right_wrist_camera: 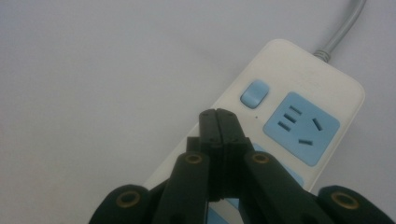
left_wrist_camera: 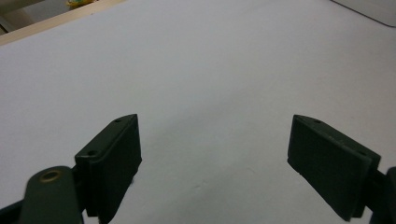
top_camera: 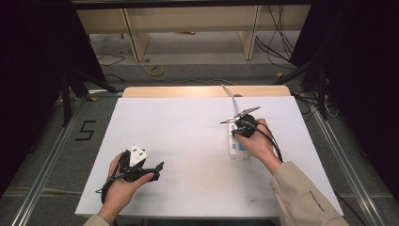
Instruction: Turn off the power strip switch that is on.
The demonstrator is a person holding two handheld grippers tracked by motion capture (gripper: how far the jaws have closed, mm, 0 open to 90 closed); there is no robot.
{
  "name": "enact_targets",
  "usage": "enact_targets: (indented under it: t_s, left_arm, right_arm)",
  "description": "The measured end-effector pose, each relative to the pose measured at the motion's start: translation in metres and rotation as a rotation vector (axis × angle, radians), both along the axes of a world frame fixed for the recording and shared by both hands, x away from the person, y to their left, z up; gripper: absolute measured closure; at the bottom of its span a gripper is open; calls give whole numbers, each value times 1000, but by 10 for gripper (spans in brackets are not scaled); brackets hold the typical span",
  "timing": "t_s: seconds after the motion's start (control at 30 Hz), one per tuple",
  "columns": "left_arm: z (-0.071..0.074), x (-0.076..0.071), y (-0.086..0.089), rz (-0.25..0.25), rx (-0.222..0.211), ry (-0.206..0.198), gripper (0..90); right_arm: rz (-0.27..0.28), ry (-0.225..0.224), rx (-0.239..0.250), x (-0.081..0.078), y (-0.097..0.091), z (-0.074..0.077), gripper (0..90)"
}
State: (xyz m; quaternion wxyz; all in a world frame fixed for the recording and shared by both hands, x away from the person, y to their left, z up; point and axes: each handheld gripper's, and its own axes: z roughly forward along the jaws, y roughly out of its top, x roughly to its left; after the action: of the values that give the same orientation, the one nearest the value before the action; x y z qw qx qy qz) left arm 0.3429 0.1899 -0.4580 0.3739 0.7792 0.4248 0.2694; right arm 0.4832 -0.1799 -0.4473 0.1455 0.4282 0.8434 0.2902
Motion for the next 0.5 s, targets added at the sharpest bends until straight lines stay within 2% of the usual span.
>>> enact_targets:
  t_s: [0.5]
  left_arm:
    - [0, 0, 0, 2, -6, 0, 172]
  right_arm:
    - [2, 14, 0, 1, 1, -1, 900]
